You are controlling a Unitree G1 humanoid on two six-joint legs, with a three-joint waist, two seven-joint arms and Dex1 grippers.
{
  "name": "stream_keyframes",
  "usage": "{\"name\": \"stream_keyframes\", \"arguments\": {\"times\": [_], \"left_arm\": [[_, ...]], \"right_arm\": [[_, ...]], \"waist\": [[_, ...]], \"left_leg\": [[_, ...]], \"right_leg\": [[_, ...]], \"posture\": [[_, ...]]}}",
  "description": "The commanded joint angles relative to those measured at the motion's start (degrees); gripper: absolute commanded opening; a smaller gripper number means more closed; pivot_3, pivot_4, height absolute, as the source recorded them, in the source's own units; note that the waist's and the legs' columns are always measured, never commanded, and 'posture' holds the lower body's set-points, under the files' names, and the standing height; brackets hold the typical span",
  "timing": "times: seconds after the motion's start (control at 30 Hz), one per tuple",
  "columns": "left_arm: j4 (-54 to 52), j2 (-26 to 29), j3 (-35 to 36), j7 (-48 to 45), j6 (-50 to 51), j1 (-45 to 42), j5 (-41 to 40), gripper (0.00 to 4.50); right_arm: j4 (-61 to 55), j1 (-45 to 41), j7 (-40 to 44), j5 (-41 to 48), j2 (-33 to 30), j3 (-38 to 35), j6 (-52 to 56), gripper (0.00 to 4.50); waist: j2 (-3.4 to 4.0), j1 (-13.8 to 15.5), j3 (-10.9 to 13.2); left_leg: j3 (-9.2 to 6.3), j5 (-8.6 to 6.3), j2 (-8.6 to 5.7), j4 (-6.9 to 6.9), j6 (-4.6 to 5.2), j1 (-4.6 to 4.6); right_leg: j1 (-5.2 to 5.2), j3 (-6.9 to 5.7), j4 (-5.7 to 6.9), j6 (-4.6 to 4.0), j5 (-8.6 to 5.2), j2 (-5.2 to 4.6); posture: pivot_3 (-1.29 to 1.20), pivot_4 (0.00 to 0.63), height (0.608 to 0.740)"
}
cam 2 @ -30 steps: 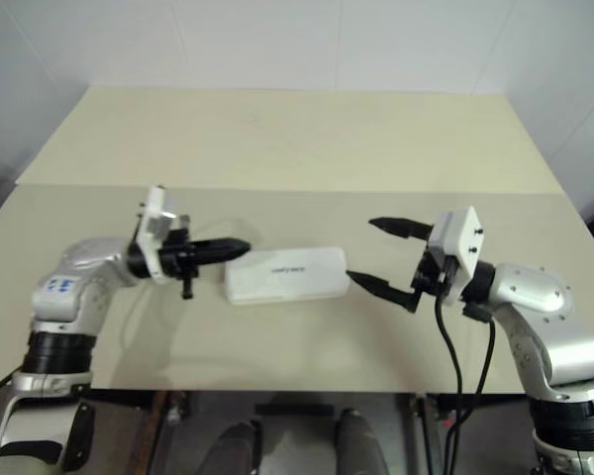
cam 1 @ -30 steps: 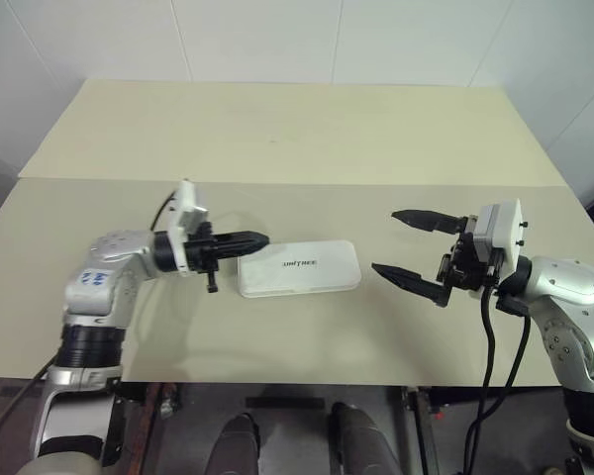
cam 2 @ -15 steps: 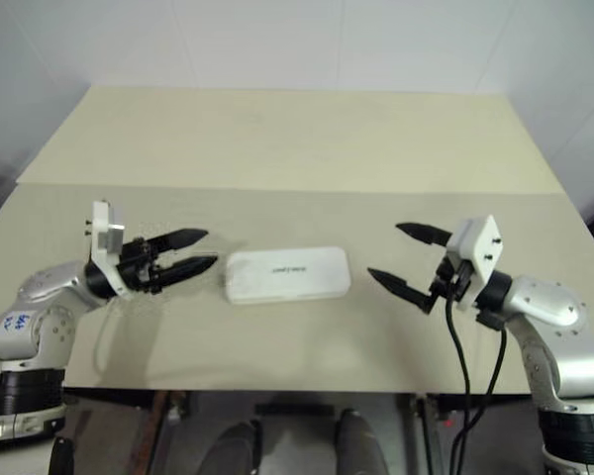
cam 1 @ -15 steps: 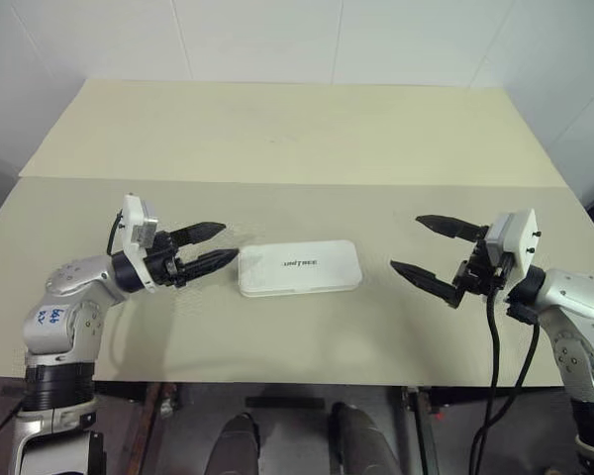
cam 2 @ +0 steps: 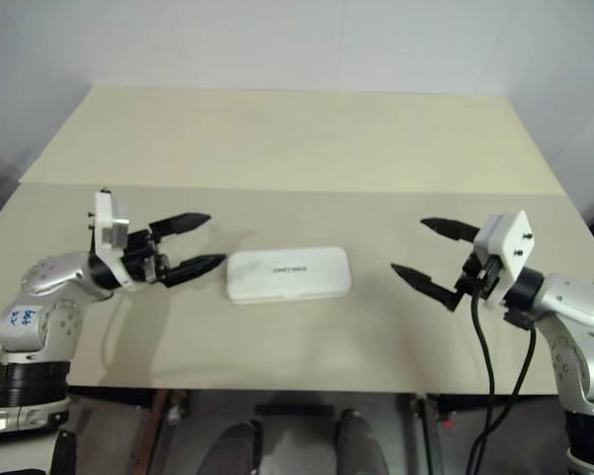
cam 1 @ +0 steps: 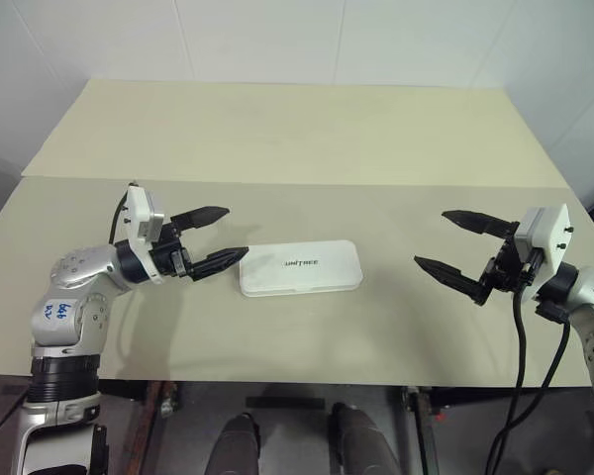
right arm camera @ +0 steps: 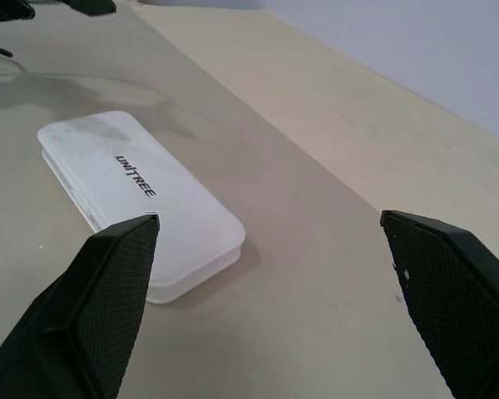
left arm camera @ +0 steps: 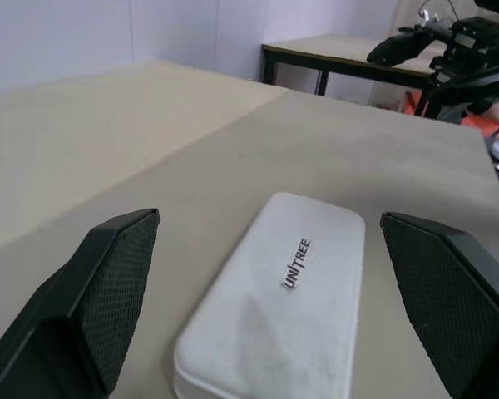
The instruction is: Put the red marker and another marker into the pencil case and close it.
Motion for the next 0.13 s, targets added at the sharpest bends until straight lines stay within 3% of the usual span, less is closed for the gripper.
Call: {"name": "stream_keyframes", "arguments": {"times": [0.03, 0.13], "left_arm": [[0.45, 1.18, 0.90, -0.30, -2.21, -0.36, 0.22, 4.47], [-0.57, 1.62, 0.94, -0.29, -1.53, 0.14, -0.61, 4.47]], "right_arm": [[0.68, 0.35, 0.87, -0.05, -0.96, -1.90, -1.40, 4.50], [0.83, -0.17, 0.16, -0.11, -0.62, -1.64, -1.31, 4.50]], "waist": [[0.00, -0.11, 0.00], [0.00, -0.05, 0.00]], "left_leg": [[0.02, 0.00, 0.00, 0.00, 0.00, 0.00], [0.01, 0.00, 0.00, 0.00, 0.00, -0.01]], "right_leg": [[0.00, 0.01, 0.00, 0.00, 0.00, 0.00], [-0.01, 0.01, 0.00, 0.02, 0.01, 0.00]], "posture": [[0.00, 0.150, 0.740], [0.00, 0.150, 0.740]]}}
